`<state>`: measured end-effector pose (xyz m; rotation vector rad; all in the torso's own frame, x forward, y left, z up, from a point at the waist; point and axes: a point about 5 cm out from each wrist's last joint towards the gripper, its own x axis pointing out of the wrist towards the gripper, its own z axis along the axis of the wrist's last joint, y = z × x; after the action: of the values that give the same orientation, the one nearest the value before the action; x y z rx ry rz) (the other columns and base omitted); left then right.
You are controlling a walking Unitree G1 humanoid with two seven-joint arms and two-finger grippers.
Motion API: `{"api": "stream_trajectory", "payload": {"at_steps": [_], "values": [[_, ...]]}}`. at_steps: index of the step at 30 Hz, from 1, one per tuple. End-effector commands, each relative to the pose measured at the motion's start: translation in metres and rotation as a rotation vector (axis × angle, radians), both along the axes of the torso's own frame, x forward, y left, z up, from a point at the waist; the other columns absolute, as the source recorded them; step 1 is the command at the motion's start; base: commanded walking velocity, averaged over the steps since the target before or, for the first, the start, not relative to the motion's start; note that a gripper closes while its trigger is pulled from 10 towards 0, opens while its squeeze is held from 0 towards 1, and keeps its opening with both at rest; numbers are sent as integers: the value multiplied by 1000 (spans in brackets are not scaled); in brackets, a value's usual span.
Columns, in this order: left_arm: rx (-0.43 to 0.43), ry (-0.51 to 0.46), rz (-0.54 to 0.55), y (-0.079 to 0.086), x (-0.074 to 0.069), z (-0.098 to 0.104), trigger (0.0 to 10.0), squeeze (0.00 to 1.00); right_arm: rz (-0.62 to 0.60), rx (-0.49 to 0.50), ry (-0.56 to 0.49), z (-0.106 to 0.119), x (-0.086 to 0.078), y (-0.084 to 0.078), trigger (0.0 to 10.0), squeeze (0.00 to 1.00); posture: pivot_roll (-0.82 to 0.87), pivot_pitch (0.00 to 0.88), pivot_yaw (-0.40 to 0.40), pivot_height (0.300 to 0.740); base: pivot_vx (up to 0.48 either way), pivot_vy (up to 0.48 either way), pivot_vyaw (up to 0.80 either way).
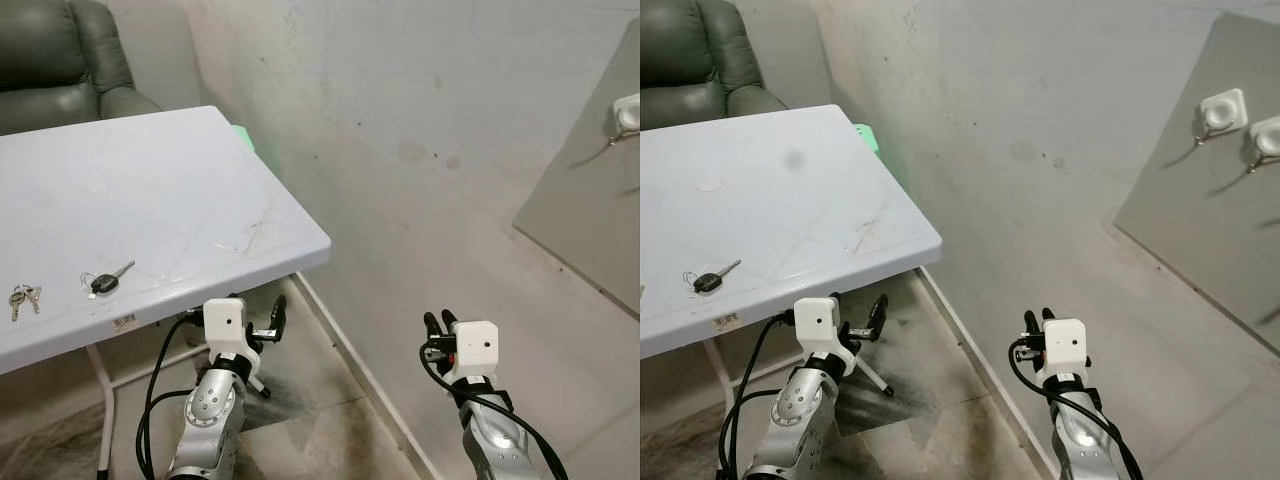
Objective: Hang keys on a hook
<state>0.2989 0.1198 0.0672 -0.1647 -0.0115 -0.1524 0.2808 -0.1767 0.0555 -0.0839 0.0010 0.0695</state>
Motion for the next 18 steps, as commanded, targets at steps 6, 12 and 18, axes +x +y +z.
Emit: {"api": "stream_trajectory", "payload": {"at_steps": [6, 12, 18], "values": [[0, -2, 10, 1, 2, 0, 10000, 0, 9, -8, -1, 1, 2, -1, 10000, 0, 34, 0, -80, 740, 0, 0, 800], [-7, -4, 8, 1, 3, 1, 10000, 0, 15, -13, 0, 1, 1, -2, 10000, 0, 32, 0, -83, 740, 0, 0, 800], [-7, -2, 6, 1, 4, 1, 10000, 0, 15, -14, -1, 1, 2, -3, 10000, 0, 29, 0, -81, 740, 0, 0, 800]]}}
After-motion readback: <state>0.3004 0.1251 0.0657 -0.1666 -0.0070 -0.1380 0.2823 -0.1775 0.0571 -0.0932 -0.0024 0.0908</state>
